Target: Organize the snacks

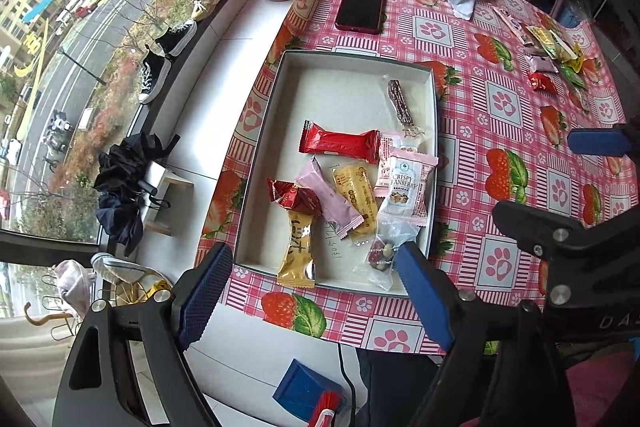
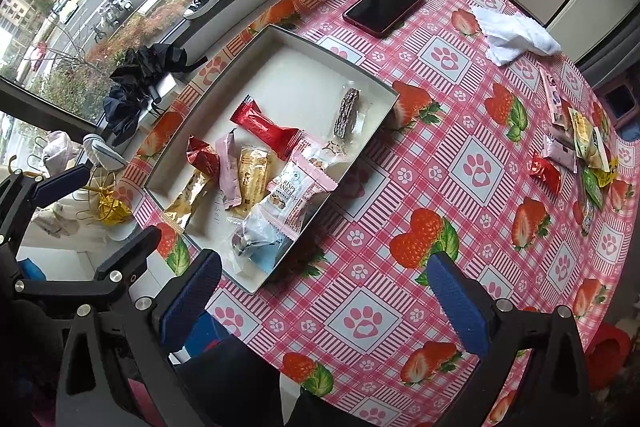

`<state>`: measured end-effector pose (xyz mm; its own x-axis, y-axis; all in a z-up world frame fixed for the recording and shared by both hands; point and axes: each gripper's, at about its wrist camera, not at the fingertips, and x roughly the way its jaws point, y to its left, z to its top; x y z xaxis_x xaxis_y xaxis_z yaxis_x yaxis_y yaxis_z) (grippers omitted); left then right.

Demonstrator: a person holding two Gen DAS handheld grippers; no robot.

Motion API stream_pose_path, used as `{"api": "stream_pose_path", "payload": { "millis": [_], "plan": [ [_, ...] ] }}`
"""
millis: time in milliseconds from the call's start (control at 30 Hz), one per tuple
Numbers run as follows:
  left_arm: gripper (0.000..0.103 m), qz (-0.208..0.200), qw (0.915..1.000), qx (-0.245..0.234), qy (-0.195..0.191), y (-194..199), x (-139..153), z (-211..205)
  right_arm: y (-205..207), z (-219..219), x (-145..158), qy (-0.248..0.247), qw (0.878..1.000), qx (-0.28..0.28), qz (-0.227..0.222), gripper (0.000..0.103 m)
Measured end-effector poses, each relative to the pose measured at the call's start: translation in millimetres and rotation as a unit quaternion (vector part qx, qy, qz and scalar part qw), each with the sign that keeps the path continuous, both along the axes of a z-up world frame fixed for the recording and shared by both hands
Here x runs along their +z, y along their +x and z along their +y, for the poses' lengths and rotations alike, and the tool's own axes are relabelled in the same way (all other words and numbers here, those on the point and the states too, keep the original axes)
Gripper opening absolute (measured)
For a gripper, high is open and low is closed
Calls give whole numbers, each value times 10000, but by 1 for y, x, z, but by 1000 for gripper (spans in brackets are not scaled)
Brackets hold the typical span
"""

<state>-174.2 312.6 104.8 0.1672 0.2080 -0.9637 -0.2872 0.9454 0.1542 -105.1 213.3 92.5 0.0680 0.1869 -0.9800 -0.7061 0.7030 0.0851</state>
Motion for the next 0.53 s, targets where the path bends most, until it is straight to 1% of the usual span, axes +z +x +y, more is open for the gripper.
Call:
{"api": "stream_pose_path", "payload": {
  "millis": [200, 533],
  "plan": [
    [87, 19, 10000, -20, -40, -2, -1, -1, -3, 1, 0, -13, 10000, 26, 18, 103],
    [87, -8, 9996, 17, -266, -5, -4, 10, -3, 6, -2, 12, 10000, 21, 96, 103]
  ]
}}
